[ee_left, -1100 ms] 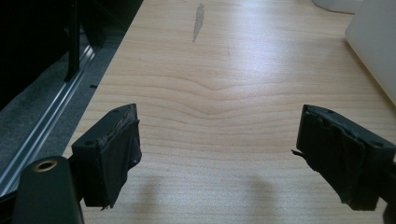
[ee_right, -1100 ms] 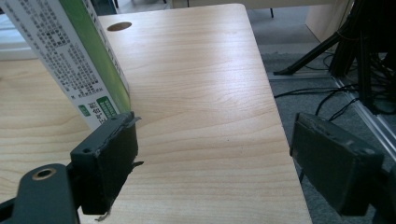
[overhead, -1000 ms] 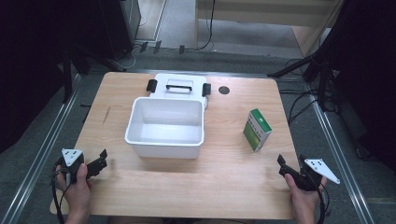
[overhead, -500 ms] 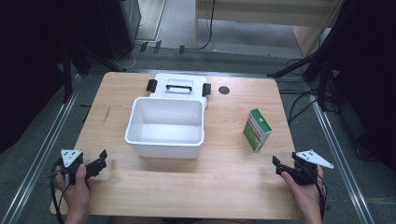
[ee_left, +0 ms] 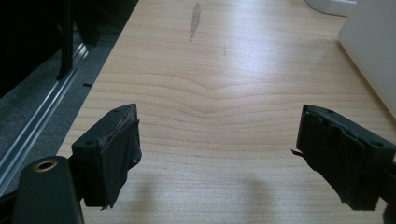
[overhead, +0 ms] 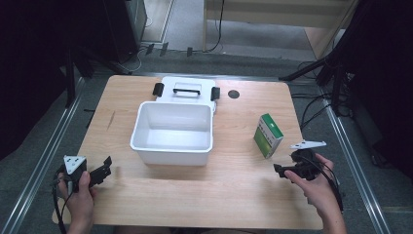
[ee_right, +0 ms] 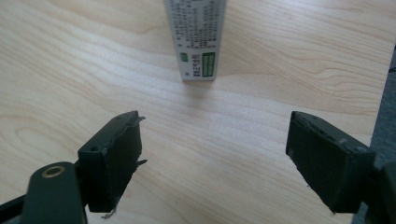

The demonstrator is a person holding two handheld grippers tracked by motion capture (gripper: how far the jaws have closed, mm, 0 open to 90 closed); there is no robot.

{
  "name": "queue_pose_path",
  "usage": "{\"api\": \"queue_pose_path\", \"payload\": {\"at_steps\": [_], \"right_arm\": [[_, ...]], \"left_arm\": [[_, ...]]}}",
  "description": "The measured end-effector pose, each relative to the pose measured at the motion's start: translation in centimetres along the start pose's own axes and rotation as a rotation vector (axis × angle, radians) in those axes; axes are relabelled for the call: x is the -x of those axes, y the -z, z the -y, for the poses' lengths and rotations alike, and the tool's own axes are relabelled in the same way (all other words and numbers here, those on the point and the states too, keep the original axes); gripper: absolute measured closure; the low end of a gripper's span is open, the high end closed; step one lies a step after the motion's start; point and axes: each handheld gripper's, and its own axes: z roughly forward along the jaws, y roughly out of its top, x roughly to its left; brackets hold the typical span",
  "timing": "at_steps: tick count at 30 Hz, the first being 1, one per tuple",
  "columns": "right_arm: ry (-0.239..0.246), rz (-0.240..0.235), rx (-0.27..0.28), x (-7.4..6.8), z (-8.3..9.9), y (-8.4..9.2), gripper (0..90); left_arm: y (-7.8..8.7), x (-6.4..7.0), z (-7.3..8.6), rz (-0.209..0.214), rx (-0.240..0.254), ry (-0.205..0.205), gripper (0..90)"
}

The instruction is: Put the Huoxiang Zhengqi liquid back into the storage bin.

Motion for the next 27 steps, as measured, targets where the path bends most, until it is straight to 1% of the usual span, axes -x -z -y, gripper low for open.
{"api": "queue_pose_path", "payload": {"at_steps": [1,2,4,5,6,9,11,15,19,20,24,27], "right_arm": [[0.011,0.004,-0.023,-0.2,-0.4,0.1,18.1],[0.011,0.008,-0.041,-0.3,-0.7,0.2,17.9],[0.009,0.002,-0.063,-0.4,-1.4,0.5,17.9],[-0.003,0.001,-0.08,-0.4,-1.9,0.6,18.5],[-0.004,0.001,-0.084,-0.4,-2.0,0.6,18.7],[-0.004,0.015,-0.125,-0.4,-3.1,0.8,18.8],[-0.006,0.021,-0.137,-0.6,-3.7,0.9,19.7],[-0.005,0.013,-0.157,-0.9,-5.1,1.2,19.3],[0.001,0.009,-0.197,-1.1,-6.4,1.3,18.8],[0.003,0.009,-0.215,-1.1,-6.8,1.3,18.7],[-0.001,0.028,-0.255,-1.0,-7.9,1.2,19.3],[0.002,0.035,-0.26,-1.0,-8.8,1.3,20.2]], "left_arm": [[0.0,0.0,0.0,-0.001,0.0,-0.001,14.3],[0.0,0.0,0.0,-0.001,-0.001,-0.003,14.3],[0.0,0.0,0.0,-0.001,0.0,-0.002,14.3],[0.0,0.0,0.0,-0.001,0.0,-0.001,14.3],[0.0,0.0,0.0,0.001,0.001,-0.002,14.3],[0.0,0.0,0.0,0.003,0.002,0.001,14.3],[0.0,0.0,0.0,0.002,0.001,0.001,14.3],[0.0,0.0,0.0,-0.002,-0.003,-0.005,14.3],[0.0,0.0,0.0,-0.003,-0.002,-0.002,14.3],[0.0,0.0,0.0,-0.003,-0.002,0.0,14.3],[0.0,0.0,0.0,-0.002,-0.002,-0.001,14.3],[0.0,0.0,0.0,-0.003,-0.003,0.0,14.3]]}}
